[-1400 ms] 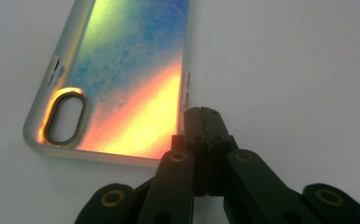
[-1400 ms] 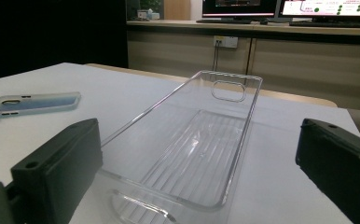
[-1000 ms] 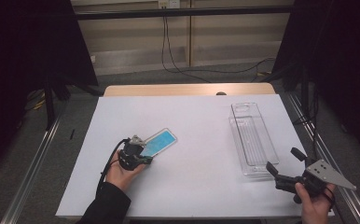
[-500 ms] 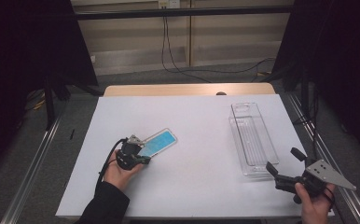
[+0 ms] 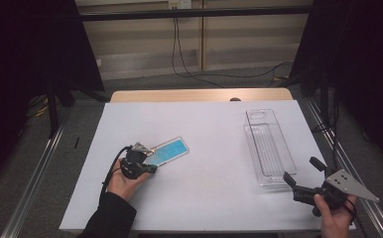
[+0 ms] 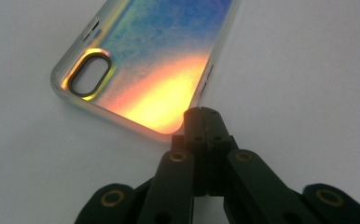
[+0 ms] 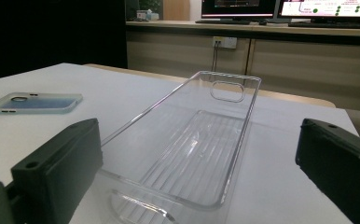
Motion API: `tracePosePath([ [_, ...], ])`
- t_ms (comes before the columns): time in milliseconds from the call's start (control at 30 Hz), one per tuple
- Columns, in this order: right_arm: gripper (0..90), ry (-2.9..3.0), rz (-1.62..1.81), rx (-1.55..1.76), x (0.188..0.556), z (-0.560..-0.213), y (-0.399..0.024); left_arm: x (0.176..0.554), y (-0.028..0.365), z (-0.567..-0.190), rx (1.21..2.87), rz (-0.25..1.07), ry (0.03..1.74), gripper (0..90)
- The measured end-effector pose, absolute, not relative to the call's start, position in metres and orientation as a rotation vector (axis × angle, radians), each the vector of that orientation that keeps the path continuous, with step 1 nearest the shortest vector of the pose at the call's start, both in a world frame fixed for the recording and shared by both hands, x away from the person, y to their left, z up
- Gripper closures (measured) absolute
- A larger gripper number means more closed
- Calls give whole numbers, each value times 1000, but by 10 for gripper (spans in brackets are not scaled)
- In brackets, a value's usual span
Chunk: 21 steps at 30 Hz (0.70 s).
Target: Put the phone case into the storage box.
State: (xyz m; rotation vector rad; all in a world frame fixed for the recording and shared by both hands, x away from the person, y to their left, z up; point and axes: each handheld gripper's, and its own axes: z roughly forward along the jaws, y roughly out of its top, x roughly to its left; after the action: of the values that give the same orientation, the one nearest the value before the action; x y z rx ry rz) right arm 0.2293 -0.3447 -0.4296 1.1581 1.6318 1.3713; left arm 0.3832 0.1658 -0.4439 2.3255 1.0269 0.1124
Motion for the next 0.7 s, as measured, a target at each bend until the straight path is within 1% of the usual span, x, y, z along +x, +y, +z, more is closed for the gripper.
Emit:
tracePosePath([
  [700,0,1635,1370,1155,229,-429,-344,393,170,-444,2317,144,1072,900],
])
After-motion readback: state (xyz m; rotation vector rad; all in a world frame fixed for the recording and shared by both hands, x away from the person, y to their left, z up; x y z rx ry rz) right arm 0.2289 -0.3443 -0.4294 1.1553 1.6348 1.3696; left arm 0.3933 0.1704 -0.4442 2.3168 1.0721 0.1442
